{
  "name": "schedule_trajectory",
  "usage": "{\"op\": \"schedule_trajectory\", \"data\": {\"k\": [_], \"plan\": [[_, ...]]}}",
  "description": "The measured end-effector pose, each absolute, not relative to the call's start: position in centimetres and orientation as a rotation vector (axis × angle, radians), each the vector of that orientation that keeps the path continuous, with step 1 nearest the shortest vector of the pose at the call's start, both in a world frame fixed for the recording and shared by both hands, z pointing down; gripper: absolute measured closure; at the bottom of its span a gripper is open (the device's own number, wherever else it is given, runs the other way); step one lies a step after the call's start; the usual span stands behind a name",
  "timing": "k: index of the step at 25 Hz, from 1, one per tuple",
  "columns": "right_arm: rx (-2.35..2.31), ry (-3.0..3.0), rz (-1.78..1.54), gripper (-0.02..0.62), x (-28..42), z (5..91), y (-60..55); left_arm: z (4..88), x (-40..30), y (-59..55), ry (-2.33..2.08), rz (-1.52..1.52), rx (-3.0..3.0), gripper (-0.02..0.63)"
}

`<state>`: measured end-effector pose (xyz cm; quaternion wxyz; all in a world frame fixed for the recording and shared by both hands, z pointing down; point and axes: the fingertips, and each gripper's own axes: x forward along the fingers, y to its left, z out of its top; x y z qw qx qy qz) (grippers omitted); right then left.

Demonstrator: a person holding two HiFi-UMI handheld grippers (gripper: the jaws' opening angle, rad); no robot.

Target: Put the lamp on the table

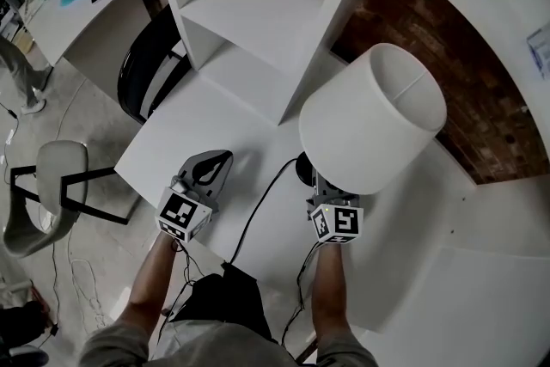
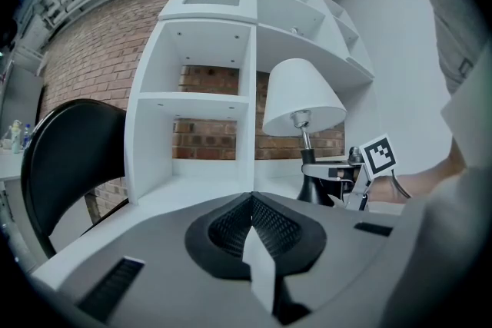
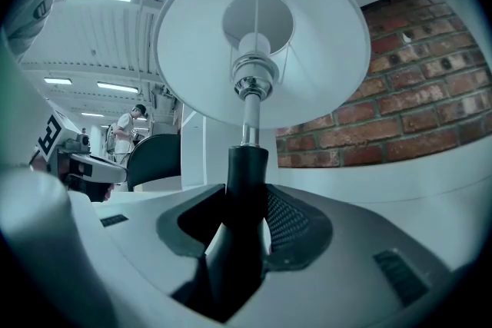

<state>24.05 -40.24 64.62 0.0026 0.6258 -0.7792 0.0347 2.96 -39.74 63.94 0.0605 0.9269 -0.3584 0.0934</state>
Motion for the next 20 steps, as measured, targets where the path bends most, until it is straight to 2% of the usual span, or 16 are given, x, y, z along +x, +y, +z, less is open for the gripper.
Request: {"op": "schedule_trajectory", "data": {"k": [20], "plan": [[1.977,-2.43,0.042,0.422,23.7,65.0,-39.7,65.2,2.6,-38.5,-1.073,0.228,2.842,0.603]]}}
